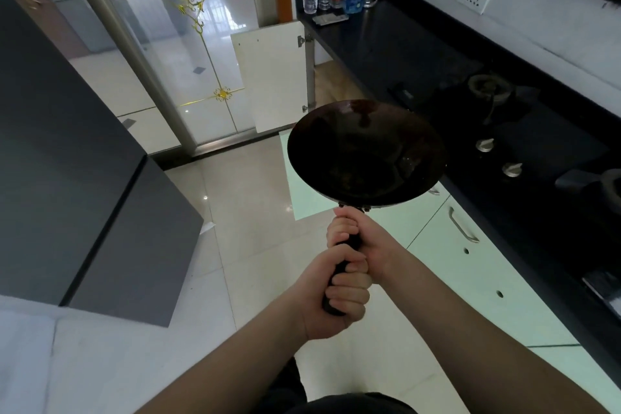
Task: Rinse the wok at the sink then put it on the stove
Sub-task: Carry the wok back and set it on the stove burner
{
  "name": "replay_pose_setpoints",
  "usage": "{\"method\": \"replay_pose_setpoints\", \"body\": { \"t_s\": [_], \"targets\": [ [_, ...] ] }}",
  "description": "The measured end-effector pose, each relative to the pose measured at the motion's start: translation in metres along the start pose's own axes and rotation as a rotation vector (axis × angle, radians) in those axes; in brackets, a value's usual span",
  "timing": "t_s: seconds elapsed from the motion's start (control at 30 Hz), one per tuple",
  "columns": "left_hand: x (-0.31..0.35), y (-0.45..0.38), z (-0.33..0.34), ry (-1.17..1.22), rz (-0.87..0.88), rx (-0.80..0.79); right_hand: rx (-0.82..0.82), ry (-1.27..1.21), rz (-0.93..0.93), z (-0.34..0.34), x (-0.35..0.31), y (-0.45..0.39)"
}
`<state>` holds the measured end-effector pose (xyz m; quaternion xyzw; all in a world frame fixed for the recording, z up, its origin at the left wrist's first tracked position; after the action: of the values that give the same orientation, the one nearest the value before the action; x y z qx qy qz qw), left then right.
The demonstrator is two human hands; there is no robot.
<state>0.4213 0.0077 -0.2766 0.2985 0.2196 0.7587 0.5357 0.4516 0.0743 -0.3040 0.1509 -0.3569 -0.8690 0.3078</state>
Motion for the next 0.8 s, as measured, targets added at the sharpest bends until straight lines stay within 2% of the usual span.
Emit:
{"method": "replay_pose_setpoints", "body": {
  "t_s": [0.43,0.6,0.8],
  "targets": [
    [0.172,0.014,-0.054,-0.097,-0.048,-0.044,0.003,-0.02,-0.073,0.13,-0.033,-0.112],
    [0.209,0.0,-0.054,-0.096,-0.099,-0.086,0.034,-0.063,-0.099,0.149,-0.061,-0.133],
    [0.252,-0.035,-0.041,-0.179,-0.132,-0.051,0.073,-0.106,-0.124,0.156,-0.114,-0.154]
  ]
}}
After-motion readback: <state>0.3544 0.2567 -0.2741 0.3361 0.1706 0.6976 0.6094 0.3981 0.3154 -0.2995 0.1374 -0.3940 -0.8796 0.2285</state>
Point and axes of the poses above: each hand's wrist, its own y-axis away from the middle knuckle, its own z-axis out of the palm, x = y × z, the point moved 7 cm from there along -y, towards the middle knuckle, and after that the axes turned 8 degrees about x, right-handed, at the moved point
